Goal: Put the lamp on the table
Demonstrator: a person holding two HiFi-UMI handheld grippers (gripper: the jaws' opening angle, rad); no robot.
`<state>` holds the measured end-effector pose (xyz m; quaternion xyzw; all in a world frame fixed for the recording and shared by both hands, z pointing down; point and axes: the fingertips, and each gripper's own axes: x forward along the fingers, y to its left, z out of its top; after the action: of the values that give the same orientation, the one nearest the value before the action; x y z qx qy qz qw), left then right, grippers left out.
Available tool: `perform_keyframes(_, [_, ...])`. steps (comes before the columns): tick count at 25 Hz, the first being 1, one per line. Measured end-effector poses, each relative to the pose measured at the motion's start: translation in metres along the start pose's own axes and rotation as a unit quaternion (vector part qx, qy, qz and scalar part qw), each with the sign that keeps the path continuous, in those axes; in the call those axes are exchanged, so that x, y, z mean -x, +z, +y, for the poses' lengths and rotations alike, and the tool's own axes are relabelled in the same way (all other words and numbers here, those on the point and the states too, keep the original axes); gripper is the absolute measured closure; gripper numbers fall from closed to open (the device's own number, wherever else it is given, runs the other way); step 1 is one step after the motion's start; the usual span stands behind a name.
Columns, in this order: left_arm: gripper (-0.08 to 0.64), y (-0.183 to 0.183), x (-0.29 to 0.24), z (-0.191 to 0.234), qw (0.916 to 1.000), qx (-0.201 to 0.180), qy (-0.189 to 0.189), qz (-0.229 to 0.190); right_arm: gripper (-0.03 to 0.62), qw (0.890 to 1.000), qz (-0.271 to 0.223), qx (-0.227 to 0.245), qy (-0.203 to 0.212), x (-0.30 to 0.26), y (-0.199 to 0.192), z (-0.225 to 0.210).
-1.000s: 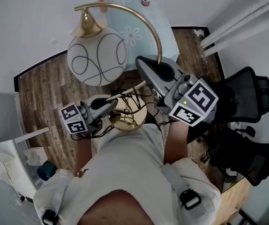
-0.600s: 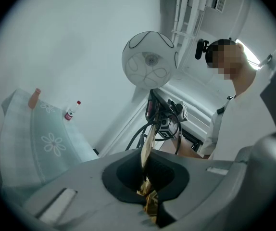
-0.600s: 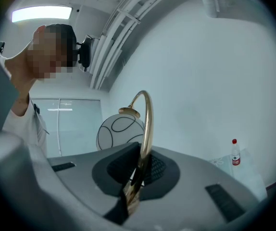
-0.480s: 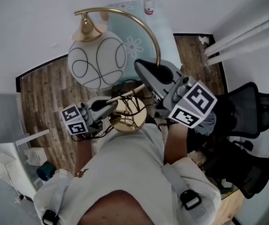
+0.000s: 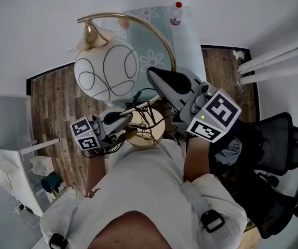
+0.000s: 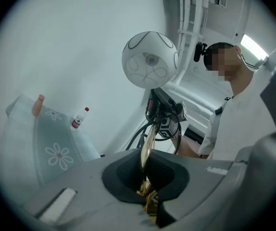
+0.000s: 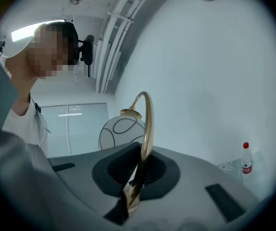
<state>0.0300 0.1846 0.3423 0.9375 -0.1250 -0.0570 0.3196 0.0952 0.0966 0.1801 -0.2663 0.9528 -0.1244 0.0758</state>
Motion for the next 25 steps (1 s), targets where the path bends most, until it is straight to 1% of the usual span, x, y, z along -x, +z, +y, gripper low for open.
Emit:
perform_keyframes(6, [0.56, 0.013, -0.004, 0.018, 0.9998, 0.007, 0.017, -0.012, 0.594, 1.0, 0.009, -0.007, 0.019, -0.019, 0.003, -0.019])
perform_keyframes(11, [0.561, 0.021, -0.006, 0.026, 0.9995, 0.004, 0.027, -0.013, 0.594, 1.0, 0.011, -0.007, 0.026, -0.026, 0.007, -0.027])
perform_keyframes(16, [0.56, 0.036, -0.011, 0.053, 0.9995, 0.0, 0.029, -0.012, 0.594, 1.0, 0.014, -0.009, 0.022, -0.045, 0.007, -0.054])
perform_keyframes(25, [0.561, 0.066, -0.007, 0.103, 0.9994, 0.007, 0.028, -0.019, 0.594, 0.999, 0.03, -0.009, 0.025, -0.093, 0.006, -0.09])
